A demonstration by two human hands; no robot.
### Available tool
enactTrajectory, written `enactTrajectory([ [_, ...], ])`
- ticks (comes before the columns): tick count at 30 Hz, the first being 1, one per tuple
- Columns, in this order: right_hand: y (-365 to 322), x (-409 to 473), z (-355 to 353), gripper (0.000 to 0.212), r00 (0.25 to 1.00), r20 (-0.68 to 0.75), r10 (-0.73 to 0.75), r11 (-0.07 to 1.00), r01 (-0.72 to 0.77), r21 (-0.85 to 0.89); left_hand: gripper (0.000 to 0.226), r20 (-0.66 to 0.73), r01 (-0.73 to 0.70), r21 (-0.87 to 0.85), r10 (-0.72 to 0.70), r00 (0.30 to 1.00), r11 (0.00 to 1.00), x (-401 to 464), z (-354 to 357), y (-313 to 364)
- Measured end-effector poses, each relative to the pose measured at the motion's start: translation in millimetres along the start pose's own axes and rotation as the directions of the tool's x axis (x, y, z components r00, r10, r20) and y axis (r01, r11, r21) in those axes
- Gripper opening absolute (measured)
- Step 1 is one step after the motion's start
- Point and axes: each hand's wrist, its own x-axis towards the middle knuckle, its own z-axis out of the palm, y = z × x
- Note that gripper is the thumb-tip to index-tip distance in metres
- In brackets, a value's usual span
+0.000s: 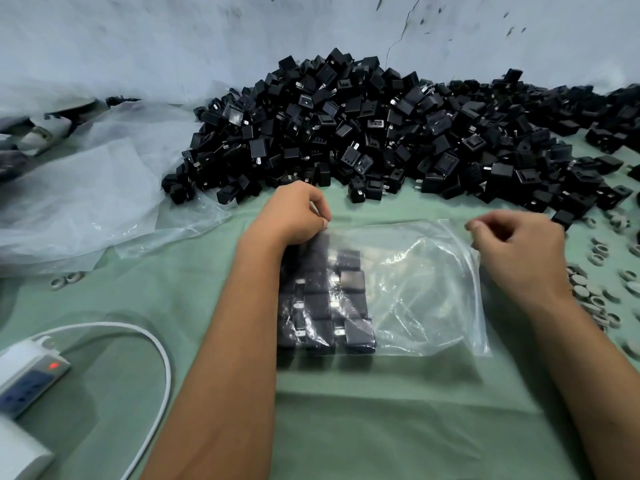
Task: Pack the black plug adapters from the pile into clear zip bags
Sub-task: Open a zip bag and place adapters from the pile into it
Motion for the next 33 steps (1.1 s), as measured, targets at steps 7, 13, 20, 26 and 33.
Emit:
enactTrajectory([
  [7, -74.2, 31.8, 14.3, 0.016, 0.963, 0.014, -0.268, 0.963, 0.269, -0.022, 0.005, 0.22, 0.016, -0.091, 0.005, 0.976, 0.996, -13.0, -33.2, -17.5],
  [13, -129.9, 75.1, 83.6, 0.029, 0.784, 0.532, -0.32, 0.817, 0.513, -0.264, 0.009, 0.221, -0.002, -0.138, 0.033, 0.975, 0.99, -12.5, -32.5, -22.1],
  [20, -117.5, 81.8, 120.9, 0.031, 0.709, 0.669, -0.223, 0.635, 0.626, -0.452, 0.009, 0.088, 0.027, -0.134, -0.015, 0.996, 0.991, -10.7, -29.8, -21.5],
  [26, -72.6, 70.1, 41.0, 0.022, 0.966, 0.119, -0.232, 0.972, 0.226, 0.062, 0.011, 0.03, -0.121, -0.172, 0.128, 0.991, 0.978, -6.4, -15.4, 10.6],
  [33, 2.0, -1.7, 15.9, 0.05, 0.95, 0.112, 0.292, 0.731, -0.297, 0.614, 0.038, 0.191, -0.451, -0.133, 0.469, 0.862, 0.882, -14.4, 37.7, 81.3],
])
